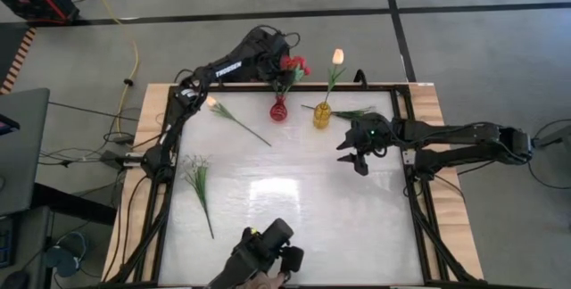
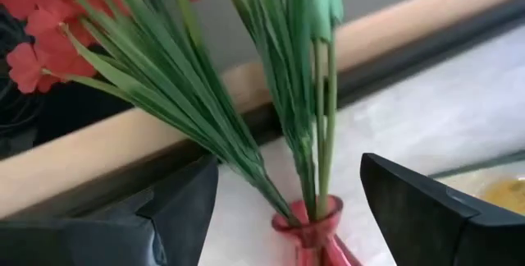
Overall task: Sort flowers into vase by color
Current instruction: Adjust the red vase
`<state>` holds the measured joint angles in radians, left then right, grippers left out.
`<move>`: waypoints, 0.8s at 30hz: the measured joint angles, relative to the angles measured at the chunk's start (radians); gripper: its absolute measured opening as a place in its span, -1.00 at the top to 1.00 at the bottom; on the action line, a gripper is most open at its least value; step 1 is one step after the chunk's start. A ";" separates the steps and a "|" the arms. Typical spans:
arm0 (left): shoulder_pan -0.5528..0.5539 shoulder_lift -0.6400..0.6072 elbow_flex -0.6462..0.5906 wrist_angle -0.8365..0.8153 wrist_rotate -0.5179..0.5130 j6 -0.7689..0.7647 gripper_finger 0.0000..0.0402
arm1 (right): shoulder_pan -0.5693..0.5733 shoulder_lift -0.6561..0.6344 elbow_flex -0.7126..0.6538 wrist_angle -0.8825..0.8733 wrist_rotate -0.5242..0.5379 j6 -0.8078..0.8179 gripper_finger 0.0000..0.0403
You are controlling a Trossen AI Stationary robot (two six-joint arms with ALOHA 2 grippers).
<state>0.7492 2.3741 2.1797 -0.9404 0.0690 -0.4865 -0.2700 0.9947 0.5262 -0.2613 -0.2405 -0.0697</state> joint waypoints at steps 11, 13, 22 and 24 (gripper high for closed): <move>0.000 0.001 0.010 -0.033 -0.047 -0.065 -0.44 | -0.001 0.000 0.000 -0.028 0.000 -0.037 -0.02; -0.003 0.001 0.010 -0.034 -0.028 -0.076 -0.44 | -0.001 0.000 0.000 -0.027 0.000 -0.037 -0.01; -0.048 0.040 0.009 0.033 -0.046 -0.078 -0.44 | 0.001 0.000 0.000 -0.049 0.000 -0.037 0.04; -0.054 0.055 0.009 0.006 -0.056 -0.081 -0.44 | 0.001 0.000 0.000 -0.051 -0.006 -0.037 0.05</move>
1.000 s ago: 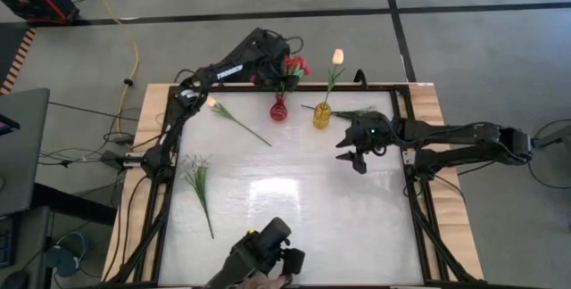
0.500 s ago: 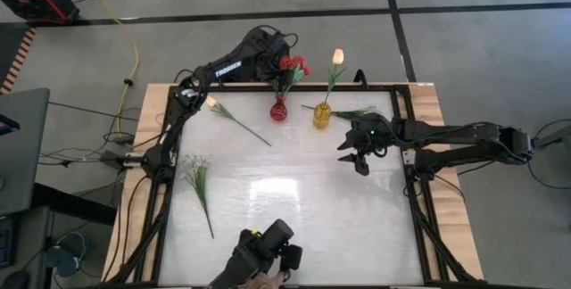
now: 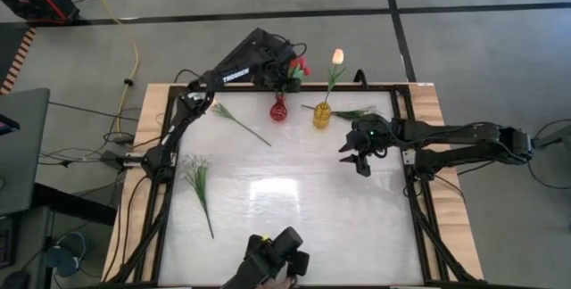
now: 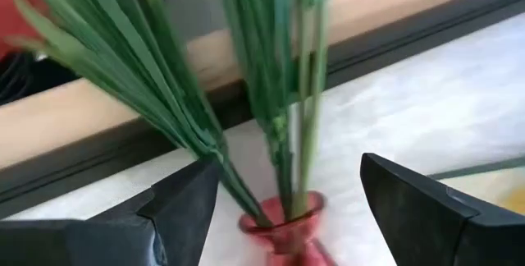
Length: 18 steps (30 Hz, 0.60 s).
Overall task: Sort flowers into vase by color
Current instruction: Adjust the red vase
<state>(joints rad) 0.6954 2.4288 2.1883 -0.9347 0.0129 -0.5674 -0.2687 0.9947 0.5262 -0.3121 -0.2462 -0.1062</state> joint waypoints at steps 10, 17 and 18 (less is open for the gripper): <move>-0.036 0.041 0.003 -0.014 0.006 0.016 -0.20 | 0.033 0.000 0.000 -0.008 -0.018 0.001 0.11; -0.050 0.044 0.002 -0.107 0.030 0.059 0.87 | 0.058 0.000 0.000 -0.002 -0.018 0.007 0.14; -0.054 0.043 0.002 -0.109 0.027 0.063 0.90 | 0.064 0.000 0.000 -0.002 -0.017 0.016 0.14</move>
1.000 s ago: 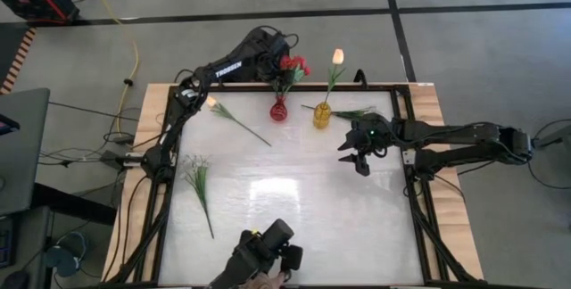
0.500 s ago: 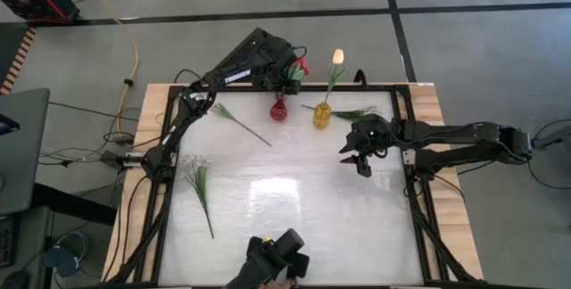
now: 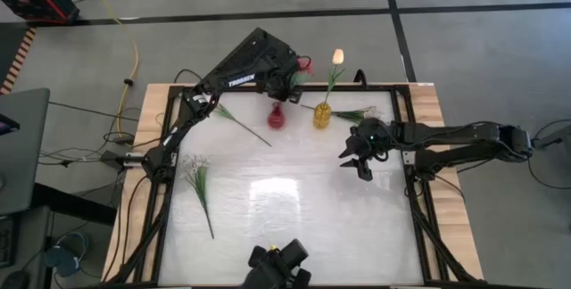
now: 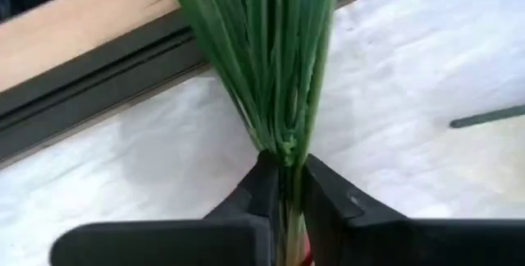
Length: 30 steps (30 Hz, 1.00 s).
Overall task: Sort flowers into vase by color
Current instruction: Adjust the red vase
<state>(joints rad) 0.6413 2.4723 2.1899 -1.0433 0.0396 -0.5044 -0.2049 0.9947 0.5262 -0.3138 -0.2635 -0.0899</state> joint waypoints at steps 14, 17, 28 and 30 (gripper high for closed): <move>-0.193 -0.164 -0.004 -0.119 -0.135 0.093 0.99 | 0.091 0.000 0.000 0.001 0.001 0.031 0.15; -0.247 -0.200 -0.004 -0.118 -0.193 0.097 0.99 | 0.110 0.000 0.000 0.001 0.001 0.037 0.15; -0.328 -0.544 -0.610 0.358 -0.335 -0.082 1.00 | 0.181 0.000 0.000 0.001 0.002 0.040 0.15; -0.336 -0.649 -0.801 0.581 -0.362 -0.133 1.00 | 0.188 0.000 0.000 0.003 0.002 0.038 0.15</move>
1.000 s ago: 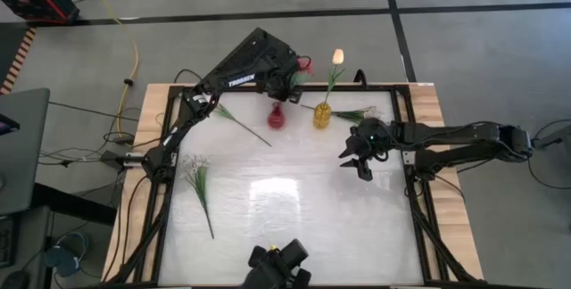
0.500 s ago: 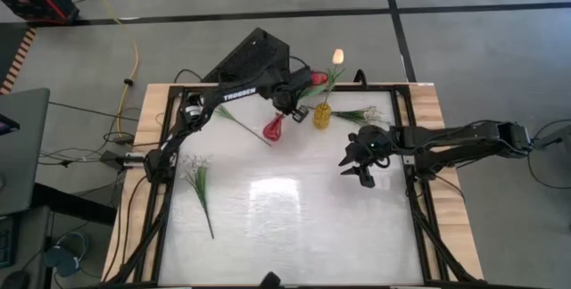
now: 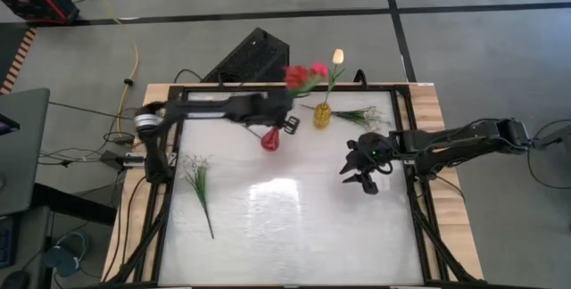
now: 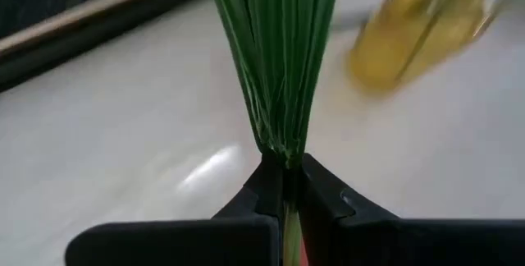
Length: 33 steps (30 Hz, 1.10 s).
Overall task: Sort flowers into vase by color
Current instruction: Adjust the red vase
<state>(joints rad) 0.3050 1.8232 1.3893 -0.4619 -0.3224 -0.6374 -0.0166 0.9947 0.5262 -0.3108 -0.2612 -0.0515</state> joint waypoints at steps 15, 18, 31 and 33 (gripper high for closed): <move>-0.302 -0.301 -0.790 1.036 -0.523 0.088 1.00 | 0.003 0.000 0.000 0.154 0.033 0.019 0.15; -0.380 -0.301 -0.813 1.096 -0.594 0.163 1.00 | 0.004 0.000 0.000 0.191 0.057 0.025 0.15; -0.540 -0.133 -0.811 1.207 -0.803 0.129 1.00 | 0.104 0.247 0.000 0.651 0.253 -0.006 0.15; -0.562 -0.111 -0.811 1.256 -0.831 0.173 1.00 | 0.112 0.317 0.000 0.751 0.265 -0.014 0.15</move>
<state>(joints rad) -0.2568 1.7121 0.5785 0.7936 -1.1532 -0.4647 0.0957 1.3114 0.5259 0.4406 0.0042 -0.0658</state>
